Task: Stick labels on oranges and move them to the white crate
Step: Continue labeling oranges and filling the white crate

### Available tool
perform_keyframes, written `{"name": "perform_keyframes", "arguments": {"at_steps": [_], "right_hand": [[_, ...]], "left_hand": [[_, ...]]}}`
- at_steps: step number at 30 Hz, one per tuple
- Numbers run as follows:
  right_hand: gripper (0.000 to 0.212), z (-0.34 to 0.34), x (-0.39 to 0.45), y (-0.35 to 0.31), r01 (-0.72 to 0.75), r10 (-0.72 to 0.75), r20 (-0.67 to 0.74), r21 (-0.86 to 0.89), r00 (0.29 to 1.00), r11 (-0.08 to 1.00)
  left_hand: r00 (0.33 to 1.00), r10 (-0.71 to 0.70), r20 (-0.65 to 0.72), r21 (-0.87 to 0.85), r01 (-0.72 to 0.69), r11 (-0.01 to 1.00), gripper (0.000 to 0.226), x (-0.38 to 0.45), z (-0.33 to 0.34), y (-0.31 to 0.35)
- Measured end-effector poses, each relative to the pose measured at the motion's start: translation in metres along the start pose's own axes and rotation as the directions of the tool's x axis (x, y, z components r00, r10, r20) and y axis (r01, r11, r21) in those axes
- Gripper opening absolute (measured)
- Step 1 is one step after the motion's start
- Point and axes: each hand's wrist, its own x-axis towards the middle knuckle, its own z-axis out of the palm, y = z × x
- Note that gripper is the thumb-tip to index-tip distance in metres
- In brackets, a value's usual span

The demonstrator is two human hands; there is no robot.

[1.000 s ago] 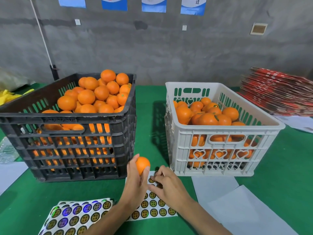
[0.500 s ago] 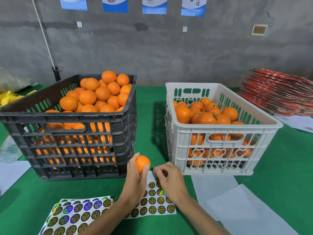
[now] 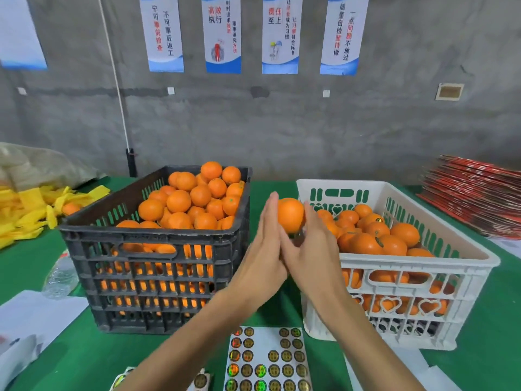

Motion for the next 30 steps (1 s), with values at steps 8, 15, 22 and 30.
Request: {"name": "perform_keyframes", "arguments": {"at_steps": [8, 15, 22, 30], "right_hand": [[0.063, -0.028, 0.060, 0.034, -0.064, 0.023, -0.128, -0.325, 0.992, 0.944], [0.049, -0.013, 0.059, 0.046, -0.017, -0.019, -0.118, -0.295, 0.993, 0.955], [0.045, 0.001, 0.046, 0.044, 0.048, -0.069, -0.105, -0.189, 0.992, 0.981], [0.041, 0.025, 0.039, 0.017, 0.318, -0.324, 0.046, 0.100, 0.945, 0.943]], "left_hand": [[0.945, -0.326, 0.007, 0.533, 0.272, 0.801, 0.041, 0.095, -0.103, -0.038], [0.621, -0.741, -0.253, 0.478, 0.747, 0.462, 0.043, 0.107, -0.162, -0.130], [0.664, -0.702, -0.257, 0.602, 0.678, 0.421, 0.043, 0.110, -0.165, -0.135], [0.938, -0.292, -0.186, 0.547, 0.345, 0.762, 0.075, 0.088, -0.127, -0.042]]}}
